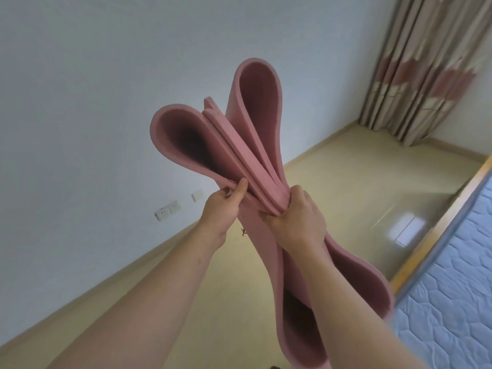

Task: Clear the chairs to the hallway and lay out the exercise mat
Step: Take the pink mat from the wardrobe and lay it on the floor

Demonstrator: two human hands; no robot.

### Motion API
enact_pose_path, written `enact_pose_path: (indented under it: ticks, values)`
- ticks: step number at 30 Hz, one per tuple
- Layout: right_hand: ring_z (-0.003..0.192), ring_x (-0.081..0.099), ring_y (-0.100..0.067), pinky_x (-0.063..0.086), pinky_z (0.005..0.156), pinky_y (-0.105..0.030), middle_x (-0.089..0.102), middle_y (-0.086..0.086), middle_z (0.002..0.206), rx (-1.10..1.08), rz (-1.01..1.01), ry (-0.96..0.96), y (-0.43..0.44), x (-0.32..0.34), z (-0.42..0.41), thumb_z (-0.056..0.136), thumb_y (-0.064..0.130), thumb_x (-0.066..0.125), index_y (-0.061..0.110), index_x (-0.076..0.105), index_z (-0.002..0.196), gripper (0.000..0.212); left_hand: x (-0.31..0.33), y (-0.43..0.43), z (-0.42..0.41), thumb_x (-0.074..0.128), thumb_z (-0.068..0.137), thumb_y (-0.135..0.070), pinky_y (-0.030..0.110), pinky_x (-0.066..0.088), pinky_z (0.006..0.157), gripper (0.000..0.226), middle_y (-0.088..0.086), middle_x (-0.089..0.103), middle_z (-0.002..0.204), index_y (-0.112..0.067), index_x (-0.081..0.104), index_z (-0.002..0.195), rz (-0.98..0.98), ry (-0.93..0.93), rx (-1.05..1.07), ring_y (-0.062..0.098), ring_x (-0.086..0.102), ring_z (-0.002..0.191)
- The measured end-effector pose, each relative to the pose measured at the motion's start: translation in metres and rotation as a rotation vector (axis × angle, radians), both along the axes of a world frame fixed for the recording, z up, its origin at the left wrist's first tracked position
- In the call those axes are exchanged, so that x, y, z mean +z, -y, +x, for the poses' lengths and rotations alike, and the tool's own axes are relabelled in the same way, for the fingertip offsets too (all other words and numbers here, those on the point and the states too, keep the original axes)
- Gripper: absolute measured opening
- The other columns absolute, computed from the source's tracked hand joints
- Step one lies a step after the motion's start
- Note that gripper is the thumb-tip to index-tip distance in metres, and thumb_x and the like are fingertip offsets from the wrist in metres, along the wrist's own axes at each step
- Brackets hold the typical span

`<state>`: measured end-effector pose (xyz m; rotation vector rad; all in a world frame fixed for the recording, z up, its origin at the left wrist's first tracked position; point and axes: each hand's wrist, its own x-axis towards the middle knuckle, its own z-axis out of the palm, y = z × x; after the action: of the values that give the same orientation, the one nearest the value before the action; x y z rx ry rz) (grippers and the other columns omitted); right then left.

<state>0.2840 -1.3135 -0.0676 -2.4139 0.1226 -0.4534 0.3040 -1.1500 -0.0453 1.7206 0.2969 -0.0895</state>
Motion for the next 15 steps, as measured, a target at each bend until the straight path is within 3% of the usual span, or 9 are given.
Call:
enact_pose_path:
  ticks: [6,11,15]
  values:
    - [0.067,0.045,-0.021,0.032,0.063,-0.032,0.045,0.011,0.079,-0.035,-0.101,0.014,0.026,-0.006,0.143,0.070,0.056,0.070,0.024,0.041,0.088,0.047,-0.009,0.026,0.142,0.063,0.085,-0.069,0.030,0.051,0.095,0.046,-0.015,0.076,0.106,-0.028,0.071,0.105,-0.060,-0.054,-0.069,0.010,0.069,0.105]
    - [0.069,0.051,-0.020,0.042,0.065,-0.034,0.050,0.009,0.081,-0.044,-0.212,0.009,0.051,-0.019,0.252,0.073,0.063,0.068,0.023,0.046,0.092,0.050,-0.020,0.060,0.253,0.070,0.055,-0.085,0.037,0.052,0.103,0.097,-0.009,0.074,0.117,-0.020,0.065,0.127,-0.129,-0.056,-0.115,0.016,0.069,0.110]
    - [0.070,0.052,-0.021,0.045,0.067,-0.036,0.047,0.009,0.080,-0.059,-0.287,0.012,0.081,-0.016,0.331,0.072,0.065,0.062,0.023,0.043,0.089,0.049,-0.020,0.091,0.336,0.070,0.049,-0.088,0.041,0.049,0.108,0.104,-0.007,0.074,0.119,-0.020,0.066,0.127,-0.186,-0.090,-0.144,0.018,0.067,0.113]
